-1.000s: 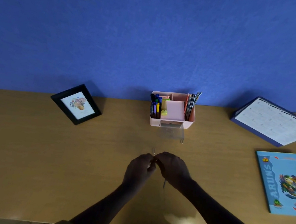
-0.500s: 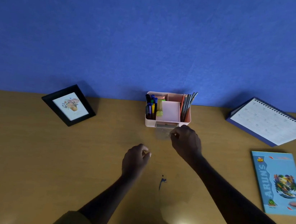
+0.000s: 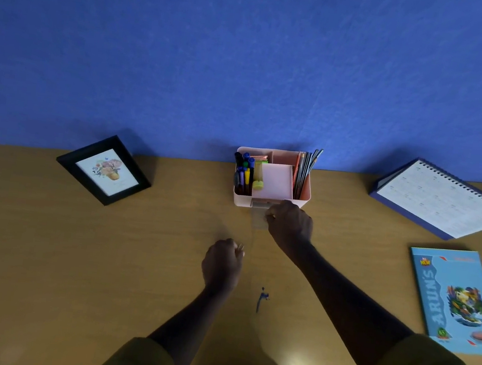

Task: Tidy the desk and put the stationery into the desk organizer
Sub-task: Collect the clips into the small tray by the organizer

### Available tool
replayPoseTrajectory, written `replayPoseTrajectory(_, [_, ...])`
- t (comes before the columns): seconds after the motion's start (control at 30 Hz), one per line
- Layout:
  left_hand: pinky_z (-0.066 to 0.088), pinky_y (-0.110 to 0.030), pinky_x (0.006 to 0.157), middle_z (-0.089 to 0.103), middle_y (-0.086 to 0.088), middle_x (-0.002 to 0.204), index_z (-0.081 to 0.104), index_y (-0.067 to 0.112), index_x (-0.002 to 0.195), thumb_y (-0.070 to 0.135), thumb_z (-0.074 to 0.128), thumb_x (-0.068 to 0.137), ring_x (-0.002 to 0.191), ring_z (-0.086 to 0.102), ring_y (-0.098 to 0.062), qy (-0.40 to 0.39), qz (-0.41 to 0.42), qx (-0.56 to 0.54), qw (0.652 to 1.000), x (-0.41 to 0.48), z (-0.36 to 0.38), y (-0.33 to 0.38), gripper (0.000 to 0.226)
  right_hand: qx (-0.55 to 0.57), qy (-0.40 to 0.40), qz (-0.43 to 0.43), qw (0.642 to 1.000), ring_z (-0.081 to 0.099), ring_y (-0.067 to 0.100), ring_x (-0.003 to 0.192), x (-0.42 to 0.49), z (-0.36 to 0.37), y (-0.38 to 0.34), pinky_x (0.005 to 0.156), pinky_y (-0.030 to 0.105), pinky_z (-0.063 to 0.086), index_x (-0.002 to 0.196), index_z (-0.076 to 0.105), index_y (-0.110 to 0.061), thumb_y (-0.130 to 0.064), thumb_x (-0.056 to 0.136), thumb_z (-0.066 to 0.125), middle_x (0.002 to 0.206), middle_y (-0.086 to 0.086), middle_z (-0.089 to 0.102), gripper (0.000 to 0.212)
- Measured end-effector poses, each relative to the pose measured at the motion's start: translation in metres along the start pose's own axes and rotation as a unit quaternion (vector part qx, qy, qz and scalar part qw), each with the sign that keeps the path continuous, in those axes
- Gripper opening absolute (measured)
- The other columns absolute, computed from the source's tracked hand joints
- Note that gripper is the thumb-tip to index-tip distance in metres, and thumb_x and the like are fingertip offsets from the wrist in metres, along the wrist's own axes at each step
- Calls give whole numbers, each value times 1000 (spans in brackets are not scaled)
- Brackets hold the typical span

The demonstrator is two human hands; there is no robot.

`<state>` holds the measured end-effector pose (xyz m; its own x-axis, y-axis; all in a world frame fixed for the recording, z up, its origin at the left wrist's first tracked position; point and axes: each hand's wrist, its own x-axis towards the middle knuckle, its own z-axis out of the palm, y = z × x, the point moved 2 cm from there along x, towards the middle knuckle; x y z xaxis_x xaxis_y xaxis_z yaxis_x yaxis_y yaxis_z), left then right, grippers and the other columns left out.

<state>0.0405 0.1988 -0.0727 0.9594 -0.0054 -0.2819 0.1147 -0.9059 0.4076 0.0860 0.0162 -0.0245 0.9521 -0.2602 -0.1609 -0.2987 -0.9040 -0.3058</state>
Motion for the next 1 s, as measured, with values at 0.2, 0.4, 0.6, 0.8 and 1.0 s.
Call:
replayPoseTrajectory(0.2, [49, -33, 67, 77, -1, 99, 77, 19, 103, 34, 61, 105, 93, 73, -21, -13, 42, 103, 994, 5, -2, 8, 22, 6, 16, -8, 1000, 77, 14, 88, -1, -2, 0, 71, 32, 64, 114, 78, -24, -33, 94, 80, 111, -5, 80, 22])
replayPoseTrajectory(0.4, [59, -35, 78, 74, -5, 108, 73, 14, 113, 18, 58, 107, 101, 68, -21, -41, 143, 187, 971, 2, 1, 14, 17, 29, 63, -37, 997, 78, 13, 83, -11, -13, -1, 65, 27, 62, 107, 79, -21, -31, 98, 76, 106, -4, 80, 14])
replayPoseTrajectory(0.6, [57, -36, 81, 70, -11, 113, 69, 9, 116, 13, 60, 105, 106, 66, -25, -65, 199, 237, 949, 2, 4, 16, 15, 52, 101, -54, 992, 67, 5, 67, -46, -17, 1, 52, 22, 56, 98, 75, -22, -23, 102, 69, 94, -5, 76, 7])
replayPoseTrajectory(0.8, [59, -34, 82, 70, -9, 118, 66, 10, 123, 23, 62, 105, 108, 67, -23, -37, 204, 195, 959, 6, -1, 7, 23, 77, 49, -73, 993, 70, 5, 74, -81, 0, 6, 57, 22, 59, 102, 77, -24, -29, 100, 72, 100, -7, 76, 7])
replayPoseTrajectory(1.0, [57, -32, 69, 73, -4, 106, 66, 14, 121, 29, 62, 104, 94, 72, -19, -26, 242, 128, 961, -15, -13, 16, 23, 50, -28, -151, 987, 76, 13, 98, -91, 11, 8, 72, 24, 62, 133, 70, -25, -25, 100, 73, 125, -5, 73, 33])
